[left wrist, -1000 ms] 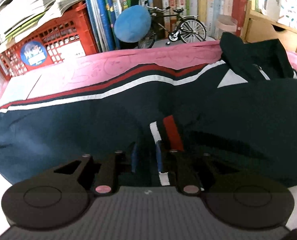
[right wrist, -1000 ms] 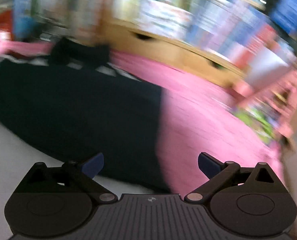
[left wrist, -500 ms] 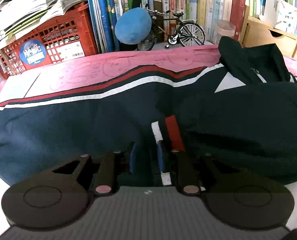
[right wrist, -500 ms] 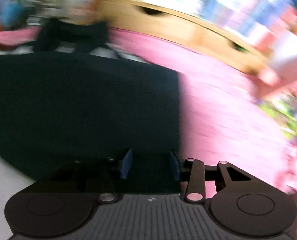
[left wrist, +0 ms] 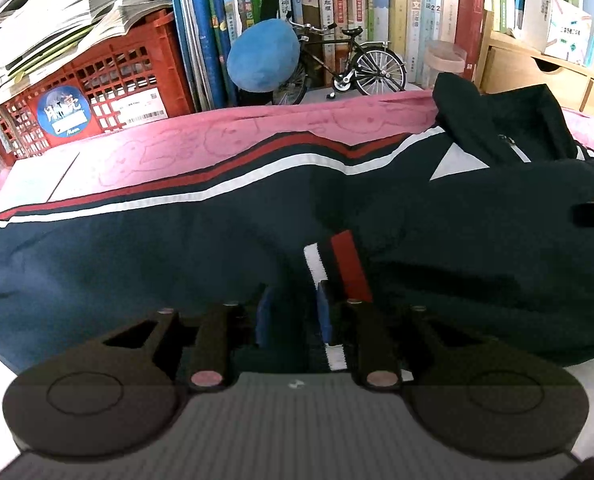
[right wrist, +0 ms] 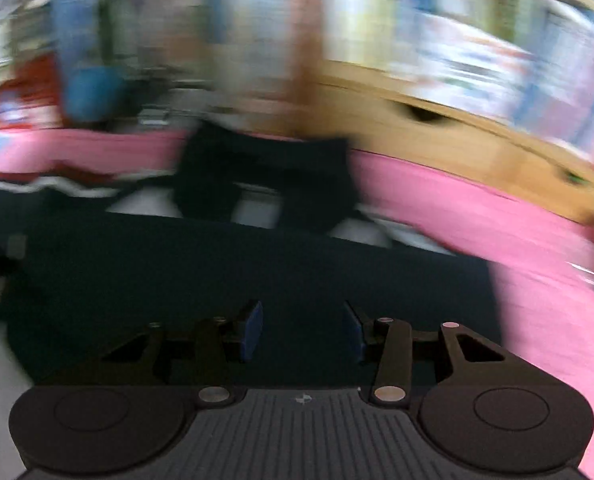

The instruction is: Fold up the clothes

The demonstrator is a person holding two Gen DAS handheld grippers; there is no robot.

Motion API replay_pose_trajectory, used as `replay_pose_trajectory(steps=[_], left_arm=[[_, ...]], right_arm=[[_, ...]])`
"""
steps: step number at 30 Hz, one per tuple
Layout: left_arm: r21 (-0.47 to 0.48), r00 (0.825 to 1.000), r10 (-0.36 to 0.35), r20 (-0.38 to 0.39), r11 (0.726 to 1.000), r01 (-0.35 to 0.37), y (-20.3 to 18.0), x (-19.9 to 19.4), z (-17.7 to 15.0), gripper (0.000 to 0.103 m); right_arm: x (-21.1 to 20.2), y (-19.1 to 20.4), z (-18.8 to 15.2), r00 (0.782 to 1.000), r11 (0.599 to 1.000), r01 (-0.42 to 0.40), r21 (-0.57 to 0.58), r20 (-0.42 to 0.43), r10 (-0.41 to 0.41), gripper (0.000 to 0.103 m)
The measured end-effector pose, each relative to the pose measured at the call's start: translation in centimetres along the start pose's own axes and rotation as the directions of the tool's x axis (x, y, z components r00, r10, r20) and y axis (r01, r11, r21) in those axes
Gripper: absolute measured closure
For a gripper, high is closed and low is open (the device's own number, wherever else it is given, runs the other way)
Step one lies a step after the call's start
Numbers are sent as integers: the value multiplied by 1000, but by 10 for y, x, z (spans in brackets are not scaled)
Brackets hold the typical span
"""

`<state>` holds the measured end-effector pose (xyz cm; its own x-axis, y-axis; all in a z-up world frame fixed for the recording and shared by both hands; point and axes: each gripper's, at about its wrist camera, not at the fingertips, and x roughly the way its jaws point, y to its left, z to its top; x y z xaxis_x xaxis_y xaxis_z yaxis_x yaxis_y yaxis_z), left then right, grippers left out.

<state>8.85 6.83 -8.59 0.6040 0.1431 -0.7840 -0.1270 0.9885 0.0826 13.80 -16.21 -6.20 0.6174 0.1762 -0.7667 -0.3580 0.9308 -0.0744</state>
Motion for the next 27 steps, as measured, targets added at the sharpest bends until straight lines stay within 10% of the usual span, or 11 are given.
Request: replay_pose_trajectory(steps=[5,11,15,18,23,27], left_arm=[[11,1000,-12,11,1000,12,2,0,-2,77],[38,1000,-15,22,999,14,2,0,-2,76],[59,1000,-10,26,998,8,-1,0,-2,76],[65,1000,-3,26,998,1,-3,0,-2,76],[34,1000,-6,22,999,5,0,0,-2,76],[-27,1000,-23,0,999,23,6,1,1,75]], right_arm=[[36,33,10,998,998,-61,-33,24,62,59],[49,-62,8,985,982,162,95,36,-166,56],[35,-106,7,969,949,230,214,39,-243,25],[19,-130,10,960,919,253,302,39,-278,48],[-7,-169,12,943,852,286,439,31,-333,47],[-26,-143,-44,943,877,328,351,-68,-326,47]])
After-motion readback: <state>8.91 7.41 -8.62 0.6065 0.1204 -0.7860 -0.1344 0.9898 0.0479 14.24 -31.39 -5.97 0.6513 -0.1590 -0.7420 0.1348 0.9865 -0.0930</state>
